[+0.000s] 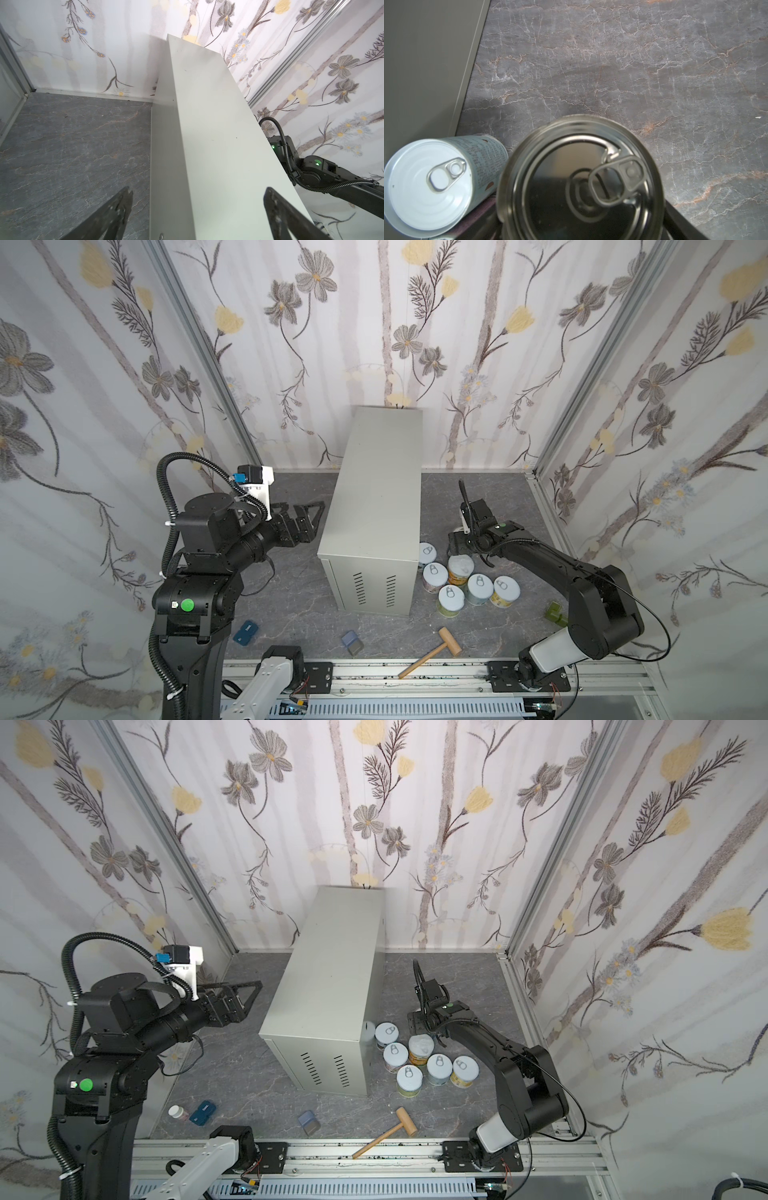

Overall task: Place and organize the canned foods onto the counter
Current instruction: 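Close the right gripper on the blue-labelled can while the left gripper nears the cabinet, then lift the blue can with the right gripper toward the left gripper above the cabinet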

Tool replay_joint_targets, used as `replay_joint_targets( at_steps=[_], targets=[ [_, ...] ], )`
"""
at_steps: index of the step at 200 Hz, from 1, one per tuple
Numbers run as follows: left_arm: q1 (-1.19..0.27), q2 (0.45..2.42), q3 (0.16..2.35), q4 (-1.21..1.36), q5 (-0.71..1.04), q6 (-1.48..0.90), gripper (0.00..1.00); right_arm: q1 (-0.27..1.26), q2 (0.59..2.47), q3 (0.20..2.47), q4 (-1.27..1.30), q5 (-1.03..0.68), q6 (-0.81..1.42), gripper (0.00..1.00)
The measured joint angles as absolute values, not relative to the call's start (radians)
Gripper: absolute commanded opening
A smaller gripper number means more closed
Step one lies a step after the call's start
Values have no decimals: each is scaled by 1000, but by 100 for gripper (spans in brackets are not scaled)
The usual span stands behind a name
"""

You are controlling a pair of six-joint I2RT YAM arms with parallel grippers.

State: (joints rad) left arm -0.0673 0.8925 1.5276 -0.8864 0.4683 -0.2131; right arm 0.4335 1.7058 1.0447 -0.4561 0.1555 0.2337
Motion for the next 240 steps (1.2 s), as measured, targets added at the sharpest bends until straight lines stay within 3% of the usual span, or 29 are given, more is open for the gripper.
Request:
replay_joint_targets(
  at_steps=[32,65,102,201,240],
  targets=[
    [-67,893,1534,-887,499,-212,100,434,1716,1050,-421,156,234,70],
    [-67,907,1535,-886,522,-210,100,432,1729,1051,-397,156,234,88],
    [-67,916,1530,-871,548,-213,100,432,1737,1036,-338,163,245,91],
    [-67,908,1491,-815,635,-239,100,439,1692,825,-37,207,339,91],
    [-83,916,1492,-795,750,-239,100,439,1670,781,36,244,347,81]
  ],
)
